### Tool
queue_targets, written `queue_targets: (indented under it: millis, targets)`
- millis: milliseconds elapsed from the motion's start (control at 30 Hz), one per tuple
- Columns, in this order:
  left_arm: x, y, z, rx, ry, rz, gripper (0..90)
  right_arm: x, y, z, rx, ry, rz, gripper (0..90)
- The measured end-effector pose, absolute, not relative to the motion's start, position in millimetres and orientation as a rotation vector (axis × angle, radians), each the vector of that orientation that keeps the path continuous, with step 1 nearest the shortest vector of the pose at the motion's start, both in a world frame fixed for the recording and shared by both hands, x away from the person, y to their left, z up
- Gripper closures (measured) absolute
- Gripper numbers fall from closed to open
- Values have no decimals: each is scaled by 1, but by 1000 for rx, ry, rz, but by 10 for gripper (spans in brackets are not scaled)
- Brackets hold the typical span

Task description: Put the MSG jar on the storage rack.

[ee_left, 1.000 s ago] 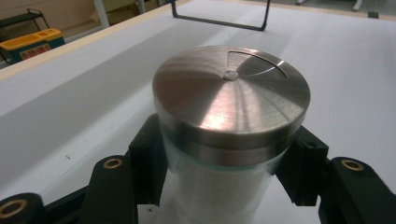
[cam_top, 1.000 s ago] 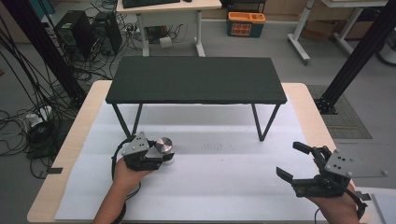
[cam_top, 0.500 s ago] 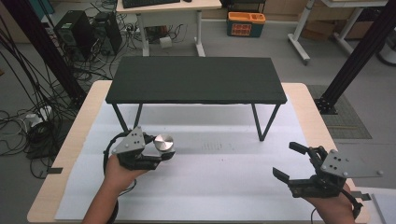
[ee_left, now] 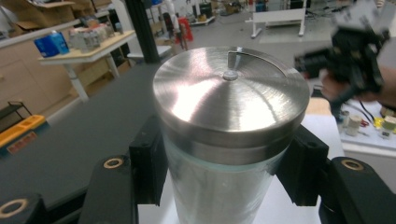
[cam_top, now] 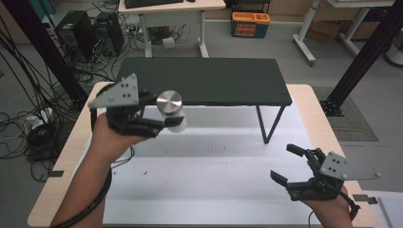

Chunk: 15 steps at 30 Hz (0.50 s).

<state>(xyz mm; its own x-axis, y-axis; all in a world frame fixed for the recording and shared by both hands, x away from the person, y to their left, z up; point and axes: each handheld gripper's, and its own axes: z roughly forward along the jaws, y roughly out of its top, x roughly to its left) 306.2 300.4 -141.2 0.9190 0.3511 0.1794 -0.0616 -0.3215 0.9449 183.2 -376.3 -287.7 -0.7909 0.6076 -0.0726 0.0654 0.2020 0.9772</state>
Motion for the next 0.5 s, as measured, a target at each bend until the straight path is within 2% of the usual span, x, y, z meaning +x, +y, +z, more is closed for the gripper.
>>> queue_targets:
  millis: [200,500]
  targets:
    - [342,296,-109,1881,268,472,429,189,-367,-295,628,2048,1647,101]
    - [388,290,-102,1894,369,461,429,201,-351,-297,613,2080,1652,102]
